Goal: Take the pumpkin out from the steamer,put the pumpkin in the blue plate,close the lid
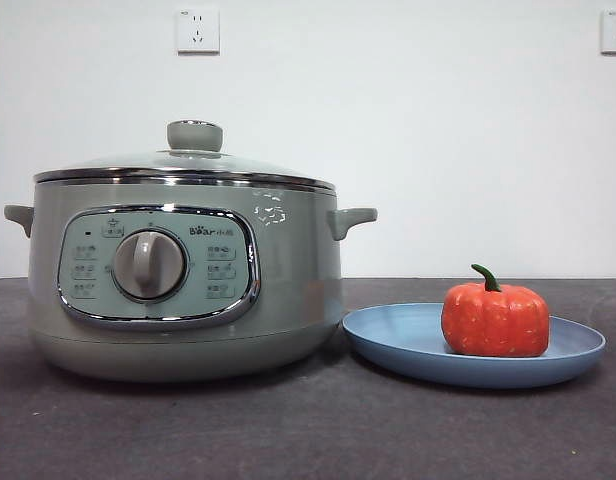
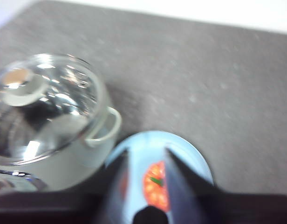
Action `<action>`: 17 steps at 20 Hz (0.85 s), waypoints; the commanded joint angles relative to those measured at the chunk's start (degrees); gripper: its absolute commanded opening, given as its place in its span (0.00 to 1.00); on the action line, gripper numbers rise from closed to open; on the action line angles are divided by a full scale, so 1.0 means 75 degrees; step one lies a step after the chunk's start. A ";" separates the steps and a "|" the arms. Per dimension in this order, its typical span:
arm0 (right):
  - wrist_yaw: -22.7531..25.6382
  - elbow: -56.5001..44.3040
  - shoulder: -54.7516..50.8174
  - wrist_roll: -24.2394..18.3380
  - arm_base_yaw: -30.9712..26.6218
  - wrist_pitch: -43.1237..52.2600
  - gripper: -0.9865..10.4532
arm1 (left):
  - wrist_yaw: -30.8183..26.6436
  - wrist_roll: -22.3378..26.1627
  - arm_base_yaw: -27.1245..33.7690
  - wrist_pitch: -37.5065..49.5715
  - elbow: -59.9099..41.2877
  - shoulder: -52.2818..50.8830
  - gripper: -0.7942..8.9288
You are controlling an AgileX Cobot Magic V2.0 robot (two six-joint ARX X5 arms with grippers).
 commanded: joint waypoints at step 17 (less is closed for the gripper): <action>0.0219 -0.2503 -0.2168 0.1658 0.0597 0.1323 0.09 | -0.0396 -0.0283 -0.0624 -0.0938 -0.2261 -0.2527 0.08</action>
